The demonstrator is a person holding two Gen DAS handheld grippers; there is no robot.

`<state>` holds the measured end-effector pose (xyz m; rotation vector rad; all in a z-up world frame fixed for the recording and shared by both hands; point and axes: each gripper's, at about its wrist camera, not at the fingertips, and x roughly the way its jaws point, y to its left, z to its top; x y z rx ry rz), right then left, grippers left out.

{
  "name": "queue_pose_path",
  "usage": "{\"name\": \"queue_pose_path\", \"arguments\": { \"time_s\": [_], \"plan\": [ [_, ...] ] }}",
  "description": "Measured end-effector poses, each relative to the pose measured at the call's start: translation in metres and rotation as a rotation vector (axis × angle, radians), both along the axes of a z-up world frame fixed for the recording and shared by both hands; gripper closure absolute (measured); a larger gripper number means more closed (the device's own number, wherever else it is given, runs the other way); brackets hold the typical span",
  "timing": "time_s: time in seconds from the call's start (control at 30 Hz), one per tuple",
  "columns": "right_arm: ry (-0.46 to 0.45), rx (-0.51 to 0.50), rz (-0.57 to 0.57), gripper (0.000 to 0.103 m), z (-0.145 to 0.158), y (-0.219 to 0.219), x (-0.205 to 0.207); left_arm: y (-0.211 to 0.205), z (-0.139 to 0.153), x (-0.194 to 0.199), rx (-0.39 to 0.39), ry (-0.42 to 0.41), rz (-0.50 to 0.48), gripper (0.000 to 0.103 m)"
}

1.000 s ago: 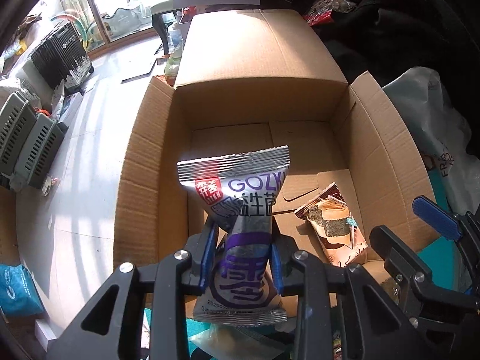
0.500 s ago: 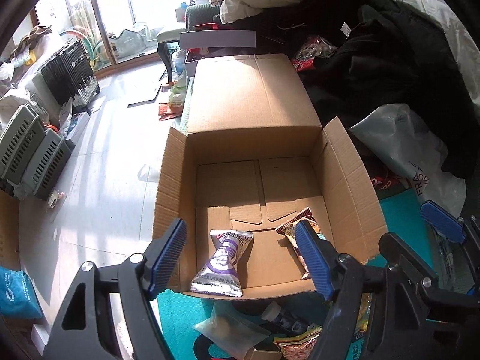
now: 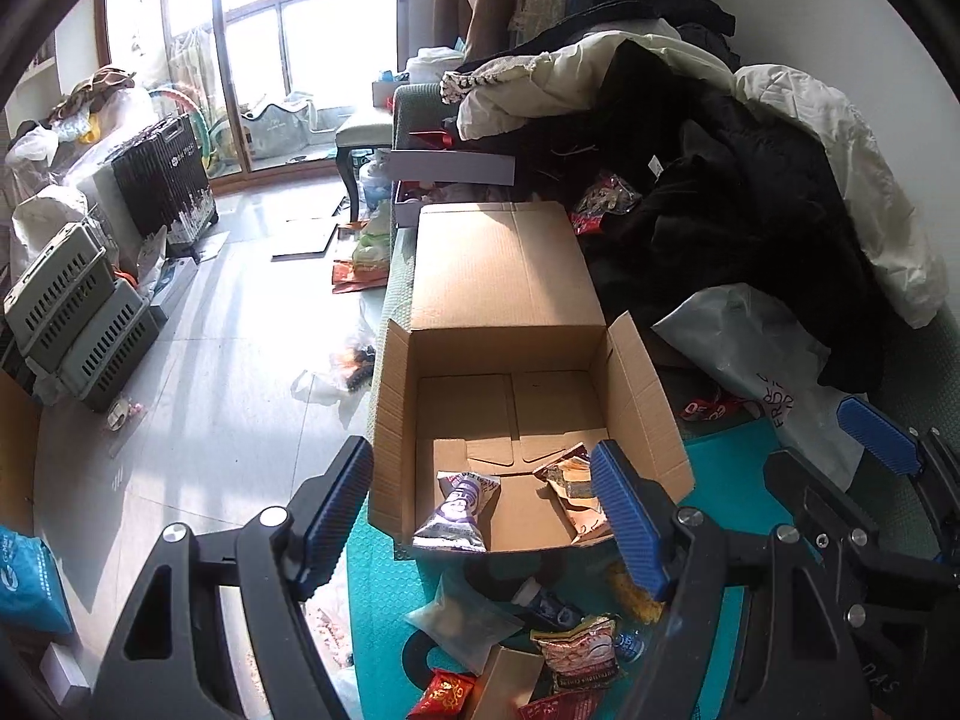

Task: Organize snacks
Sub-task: 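Open both tools to drop the packets in the box and lift away, then move both open tools back down toward the snacks on the mat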

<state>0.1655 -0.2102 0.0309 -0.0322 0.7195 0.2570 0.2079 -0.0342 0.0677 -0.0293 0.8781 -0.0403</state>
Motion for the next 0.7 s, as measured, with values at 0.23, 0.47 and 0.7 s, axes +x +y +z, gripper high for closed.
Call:
{"name": "queue_pose_path", "arguments": {
  "time_s": [0.23,0.47,0.7],
  "plan": [
    [-0.040,0.014,0.008,0.026,0.029,0.008,-0.036,0.010,0.032,-0.042,-0.006,-0.069,-0.009,0.029],
    [-0.070,0.011,0.020,0.022,0.045,0.018,-0.073,0.016,0.049,-0.083,-0.009,-0.117,-0.032,0.029],
    [-0.069,0.011,0.031,0.016,0.046,0.025,-0.106,0.023,0.050,-0.116,-0.017,-0.132,-0.047,0.029]
  ]
}}
